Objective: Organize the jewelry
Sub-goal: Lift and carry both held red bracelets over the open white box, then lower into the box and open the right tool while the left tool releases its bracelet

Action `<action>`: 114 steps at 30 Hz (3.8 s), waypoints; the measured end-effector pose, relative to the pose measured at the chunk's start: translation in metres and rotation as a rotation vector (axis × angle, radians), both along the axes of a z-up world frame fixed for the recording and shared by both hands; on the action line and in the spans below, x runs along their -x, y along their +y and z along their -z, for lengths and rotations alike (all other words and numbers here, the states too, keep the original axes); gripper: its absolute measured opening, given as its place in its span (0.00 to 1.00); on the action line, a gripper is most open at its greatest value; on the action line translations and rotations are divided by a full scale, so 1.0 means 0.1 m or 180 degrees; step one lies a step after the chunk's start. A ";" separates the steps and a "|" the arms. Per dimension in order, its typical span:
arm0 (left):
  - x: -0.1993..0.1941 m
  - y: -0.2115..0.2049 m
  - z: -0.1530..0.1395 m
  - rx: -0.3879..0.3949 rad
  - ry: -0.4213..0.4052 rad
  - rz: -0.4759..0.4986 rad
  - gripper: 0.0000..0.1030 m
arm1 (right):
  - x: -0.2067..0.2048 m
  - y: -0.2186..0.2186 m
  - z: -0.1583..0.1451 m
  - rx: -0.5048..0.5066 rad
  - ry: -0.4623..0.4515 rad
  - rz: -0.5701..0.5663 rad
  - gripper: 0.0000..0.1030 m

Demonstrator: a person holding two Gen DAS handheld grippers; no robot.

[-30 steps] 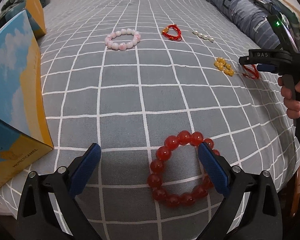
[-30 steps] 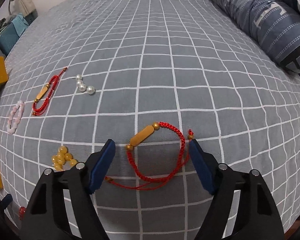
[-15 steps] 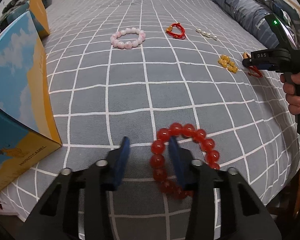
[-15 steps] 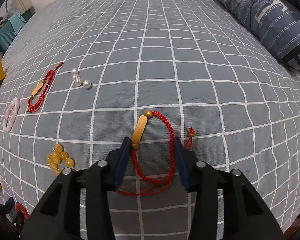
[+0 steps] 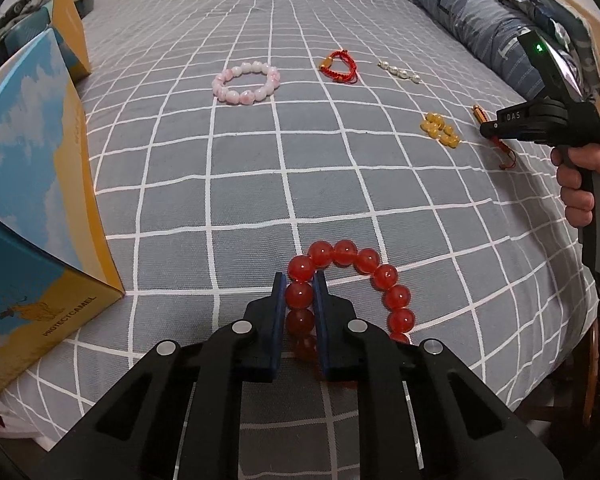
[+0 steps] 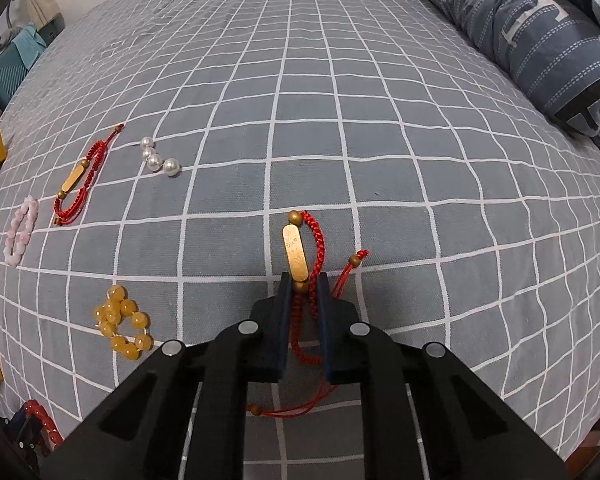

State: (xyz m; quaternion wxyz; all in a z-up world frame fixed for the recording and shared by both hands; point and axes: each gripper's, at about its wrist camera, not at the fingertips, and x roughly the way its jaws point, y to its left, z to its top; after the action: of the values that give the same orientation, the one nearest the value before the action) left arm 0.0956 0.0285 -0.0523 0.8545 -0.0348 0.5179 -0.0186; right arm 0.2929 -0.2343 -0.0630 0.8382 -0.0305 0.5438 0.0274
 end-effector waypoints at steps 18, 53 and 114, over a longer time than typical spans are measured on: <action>-0.04 0.00 -0.21 0.0097 -0.0039 0.0048 0.12 | 0.13 -0.05 -0.17 0.0014 -0.0129 0.0078 0.11; -0.32 0.06 -0.92 0.0101 -0.0349 0.0064 0.12 | 0.47 0.20 -0.85 -0.0078 -0.0587 -0.0075 0.11; 0.94 3.06 -1.20 -0.0227 -0.0410 -0.1885 0.13 | 1.76 4.54 -0.99 -0.0339 -0.0391 -0.2205 0.13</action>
State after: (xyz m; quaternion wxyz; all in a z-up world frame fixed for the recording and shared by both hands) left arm 0.0021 0.3346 0.0676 0.8545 -0.1530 0.4303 0.2473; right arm 0.1173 0.2194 0.0359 0.8107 -0.1709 0.4477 0.3365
